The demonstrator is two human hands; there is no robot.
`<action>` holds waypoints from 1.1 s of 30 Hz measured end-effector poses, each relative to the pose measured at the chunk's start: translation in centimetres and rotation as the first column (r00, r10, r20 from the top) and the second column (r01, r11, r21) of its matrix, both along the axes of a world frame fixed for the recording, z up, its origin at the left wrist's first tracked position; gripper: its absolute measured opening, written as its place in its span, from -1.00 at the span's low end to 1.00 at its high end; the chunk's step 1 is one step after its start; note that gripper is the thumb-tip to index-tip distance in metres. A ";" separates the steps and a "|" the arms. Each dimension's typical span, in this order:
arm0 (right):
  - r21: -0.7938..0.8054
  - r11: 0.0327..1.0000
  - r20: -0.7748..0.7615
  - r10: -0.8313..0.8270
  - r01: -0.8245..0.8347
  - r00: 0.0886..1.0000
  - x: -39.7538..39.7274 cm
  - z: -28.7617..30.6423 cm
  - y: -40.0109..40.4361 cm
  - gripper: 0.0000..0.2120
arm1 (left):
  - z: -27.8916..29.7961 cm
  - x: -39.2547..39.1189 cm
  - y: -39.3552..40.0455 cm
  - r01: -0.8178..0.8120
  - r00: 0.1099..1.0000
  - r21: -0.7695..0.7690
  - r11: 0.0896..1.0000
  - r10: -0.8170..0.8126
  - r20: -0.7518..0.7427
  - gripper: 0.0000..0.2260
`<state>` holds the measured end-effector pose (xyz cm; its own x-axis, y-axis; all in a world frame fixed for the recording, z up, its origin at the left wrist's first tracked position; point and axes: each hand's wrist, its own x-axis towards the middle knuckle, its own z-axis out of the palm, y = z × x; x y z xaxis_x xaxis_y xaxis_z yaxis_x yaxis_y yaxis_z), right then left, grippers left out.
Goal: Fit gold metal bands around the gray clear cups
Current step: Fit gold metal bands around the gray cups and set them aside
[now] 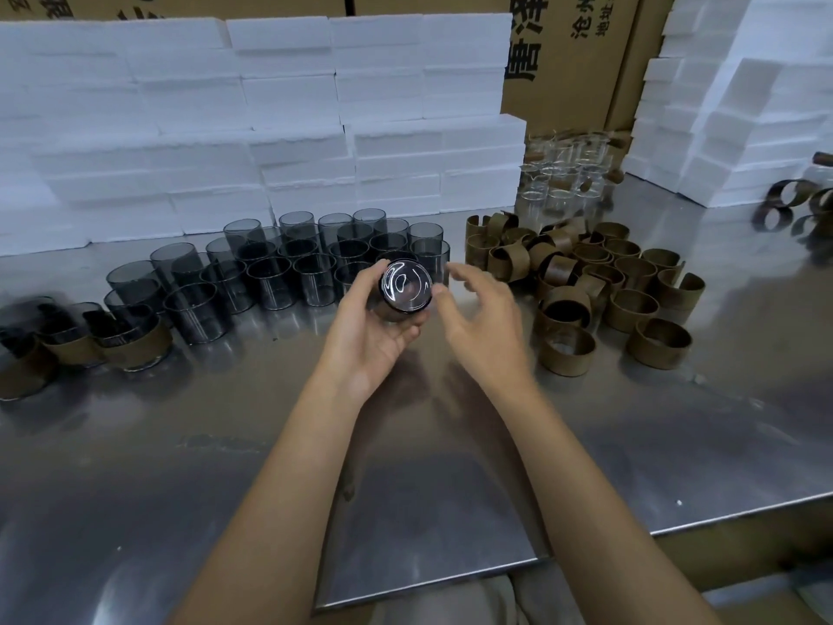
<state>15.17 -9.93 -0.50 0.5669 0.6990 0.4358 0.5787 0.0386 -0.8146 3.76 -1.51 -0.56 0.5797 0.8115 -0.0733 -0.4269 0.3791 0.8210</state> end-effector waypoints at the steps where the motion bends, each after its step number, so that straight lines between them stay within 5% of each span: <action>1: 0.006 0.999 0.074 -0.051 0.050 0.996 0.6 0.2 -0.8 -0.70 | 0.0 0.0 0.0 0.002 1.000 0.001 1.000 -0.002 -0.012 -0.73; 4: -0.080 0.958 0.281 -0.243 0.275 0.929 2.9 0.6 -4.1 -0.80 | 0.0 0.0 0.1 0.008 1.000 -0.008 1.000 -0.008 -0.006 -0.70; 7: -0.368 0.803 0.357 -0.344 0.470 0.868 5.3 0.6 -7.3 -0.72 | 0.0 -0.1 0.0 0.029 0.999 -0.011 1.000 -0.029 0.014 -0.68; 11: -0.589 0.739 0.245 -0.223 0.327 0.944 6.2 -0.3 -9.1 -0.65 | 0.1 0.1 -0.4 0.056 0.998 -0.024 0.998 -0.055 0.026 -0.69; 14: -0.477 0.839 0.195 -0.191 0.263 0.962 6.0 -0.8 -8.9 -0.75 | 0.1 0.3 -0.8 0.051 0.999 0.008 0.999 -0.051 0.003 -0.63; 17: -0.202 0.967 0.073 -0.141 0.153 0.987 4.6 -0.3 -7.6 -0.83 | -0.1 0.7 -1.0 0.022 1.000 0.069 0.997 -0.020 -0.020 -0.71; 20: 0.019 0.999 0.096 -0.048 0.047 0.994 2.2 0.4 -5.5 -0.83 | 0.1 1.1 -1.2 0.015 1.000 0.113 0.993 -0.015 0.002 -0.69; 24: 0.031 0.999 0.227 0.030 -0.038 0.973 -0.1 0.7 -3.1 -0.78 | 0.2 1.2 -1.4 0.036 0.999 0.157 0.987 -0.041 0.028 -0.44; 28: -0.003 0.994 0.287 0.102 -0.106 0.953 -1.0 1.4 -2.5 -0.72 | 0.4 1.0 -1.1 -0.062 0.997 0.153 0.986 0.054 0.054 -0.43; 33: 0.051 0.995 -0.058 0.083 -0.080 0.995 -1.2 2.7 -0.8 -0.55 | 0.6 0.7 -0.6 -0.142 0.989 0.119 0.983 0.134 0.068 -0.48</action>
